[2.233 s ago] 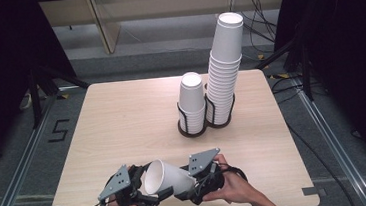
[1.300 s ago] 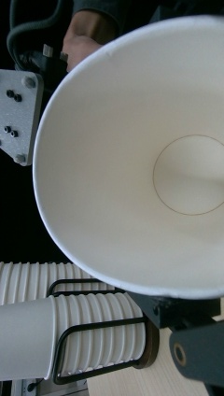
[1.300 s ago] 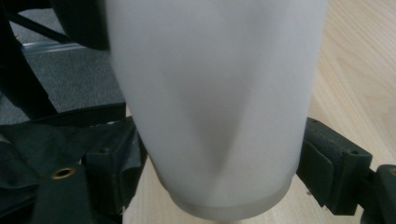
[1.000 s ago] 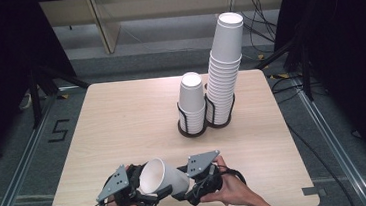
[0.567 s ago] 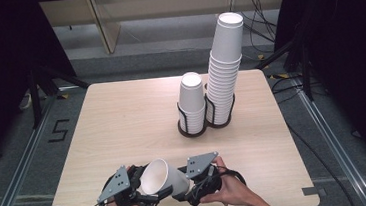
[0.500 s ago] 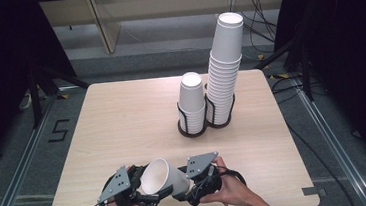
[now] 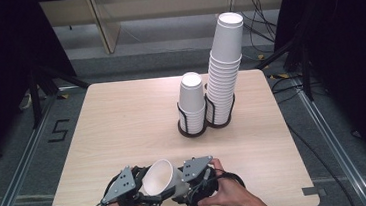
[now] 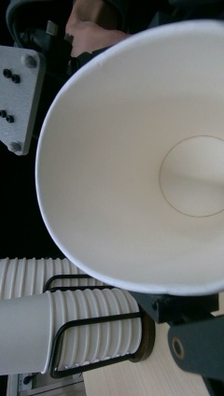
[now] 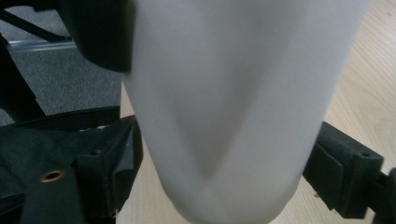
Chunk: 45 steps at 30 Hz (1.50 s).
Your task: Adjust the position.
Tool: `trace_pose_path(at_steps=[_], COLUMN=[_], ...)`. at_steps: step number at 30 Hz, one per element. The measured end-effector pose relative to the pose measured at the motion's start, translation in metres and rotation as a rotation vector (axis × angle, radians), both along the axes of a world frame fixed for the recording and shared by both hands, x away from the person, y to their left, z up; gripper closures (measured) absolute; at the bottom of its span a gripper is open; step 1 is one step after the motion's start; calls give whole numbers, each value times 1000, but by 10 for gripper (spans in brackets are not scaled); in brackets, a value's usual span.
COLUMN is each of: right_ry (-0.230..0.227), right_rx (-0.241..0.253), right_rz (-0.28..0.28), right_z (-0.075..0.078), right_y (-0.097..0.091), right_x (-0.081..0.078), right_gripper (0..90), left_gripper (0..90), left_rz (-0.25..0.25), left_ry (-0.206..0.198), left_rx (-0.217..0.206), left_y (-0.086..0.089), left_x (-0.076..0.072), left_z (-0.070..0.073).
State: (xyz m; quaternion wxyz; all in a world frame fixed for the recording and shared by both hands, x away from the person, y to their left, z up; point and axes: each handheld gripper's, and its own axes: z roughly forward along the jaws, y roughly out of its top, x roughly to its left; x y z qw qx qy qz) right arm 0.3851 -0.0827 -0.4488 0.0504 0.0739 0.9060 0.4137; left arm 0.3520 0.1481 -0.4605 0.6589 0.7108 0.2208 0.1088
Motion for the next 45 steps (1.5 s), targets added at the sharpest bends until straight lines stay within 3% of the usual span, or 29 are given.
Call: trace_pose_path(at_steps=[2,4,6,9,10,12,14,16,24,29,33,38,45], right_ry=[-28,-43,-32,-22,-16,-27,-10,-20,16,50,84,101,81], right_rx=[-6,4,39,116,141,146,161,148,130,148,150,96,87], right_rz=[6,12,20,2,0,-19,-27,-26,-4,-11,-25,-60,-173], right_z=[0,1,3,7,8,9,8,8,-2,-5,-8,-13,-10], right_y=[1,0,-2,-4,-5,-8,-11,-11,0,2,2,-9,-43], right_x=[-1,-2,-2,-1,1,4,6,6,0,0,2,7,10], right_gripper=[239,247,252,255,255,255,255,255,254,246,230,226,240], left_gripper=[151,120,84,54,63,101,142,134,83,130,157,162,165], left_rz=[-1,0,21,31,31,28,27,33,54,42,52,146,304], left_ry=[-5,7,11,-4,-6,-3,3,0,-14,6,7,-9,-14], left_rx=[-2,-36,-59,-54,-54,-59,-52,-55,-78,-87,-60,-8,63], left_y=[0,0,1,0,0,0,0,0,0,2,1,6,18], left_x=[0,0,0,-1,-1,-1,-1,-1,-1,0,0,3,14], left_z=[0,1,1,0,0,-1,-2,-2,-1,-2,-1,1,-1])
